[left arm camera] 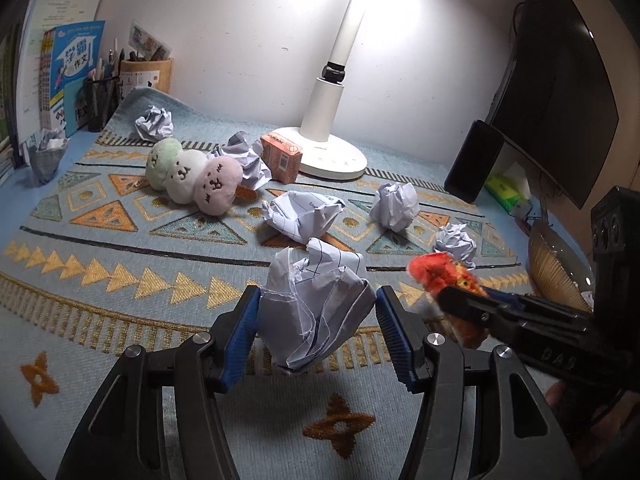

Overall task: Organize objects
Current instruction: 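Lift and carry the paper ball and snack bag toward the glass bowl, then open both tools over the glass bowl to drop the items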

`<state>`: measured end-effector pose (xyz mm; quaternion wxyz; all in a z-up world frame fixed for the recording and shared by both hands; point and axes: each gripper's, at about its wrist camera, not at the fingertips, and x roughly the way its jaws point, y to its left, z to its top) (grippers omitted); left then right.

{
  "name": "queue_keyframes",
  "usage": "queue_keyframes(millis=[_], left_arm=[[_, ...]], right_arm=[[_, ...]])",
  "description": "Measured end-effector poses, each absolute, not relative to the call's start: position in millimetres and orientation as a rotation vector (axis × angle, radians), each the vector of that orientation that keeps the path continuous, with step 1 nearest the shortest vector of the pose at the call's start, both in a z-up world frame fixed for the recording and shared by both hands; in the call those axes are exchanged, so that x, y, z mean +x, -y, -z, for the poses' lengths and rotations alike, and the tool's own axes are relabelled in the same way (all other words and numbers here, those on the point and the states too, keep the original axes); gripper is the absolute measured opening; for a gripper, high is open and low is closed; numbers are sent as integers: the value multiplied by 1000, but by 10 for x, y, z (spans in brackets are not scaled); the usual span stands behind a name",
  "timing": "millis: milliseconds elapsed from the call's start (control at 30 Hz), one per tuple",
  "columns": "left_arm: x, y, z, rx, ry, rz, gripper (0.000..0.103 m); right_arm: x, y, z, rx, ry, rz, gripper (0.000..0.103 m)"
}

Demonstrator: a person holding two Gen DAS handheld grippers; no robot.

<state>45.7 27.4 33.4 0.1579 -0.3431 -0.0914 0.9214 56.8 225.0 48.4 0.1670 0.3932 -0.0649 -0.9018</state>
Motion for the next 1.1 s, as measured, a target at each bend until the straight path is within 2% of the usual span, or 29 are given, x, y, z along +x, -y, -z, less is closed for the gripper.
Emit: queue_keyframes(millis=[167, 367, 500, 633, 800, 900, 933, 967, 1033, 1100], left_arm=[[661, -479, -811, -845, 372, -2547, 56], [996, -1312, -1480, -646, 224, -2465, 56], [1039, -1851, -1644, -617, 174, -2391, 56], [966, -2381, -1559, -627, 115, -2320, 56], [911, -3022, -1402, -643, 22, -2244, 56], [900, -3292, -1321, -643, -20, -2238, 56], [882, -3367, -1291, -649, -25, -2233, 61], [867, -3411, -1262, -659, -18, -2211, 77], [817, -3445, -1195, -662, -5, -2215, 96], [792, -3402, -1138, -682, 8, -2237, 96]], right_arm=[[1012, -2591, -1140, 923, 134, 2737, 32], [1506, -2988, -1724, 780, 127, 2944, 32], [1745, -3345, -1919, 733, 152, 3087, 32], [1851, -3950, -1960, 738, 294, 3239, 32], [1879, -4780, -1709, 873, 630, 3254, 32], [1889, -5018, -1589, 910, 700, 3253, 34], [1850, -5060, -1554, 936, 705, 3246, 35], [1809, -5093, -1510, 975, 713, 3237, 36], [1743, -5158, -1420, 1049, 745, 3203, 37], [1753, -5192, -1376, 1060, 763, 3213, 37]])
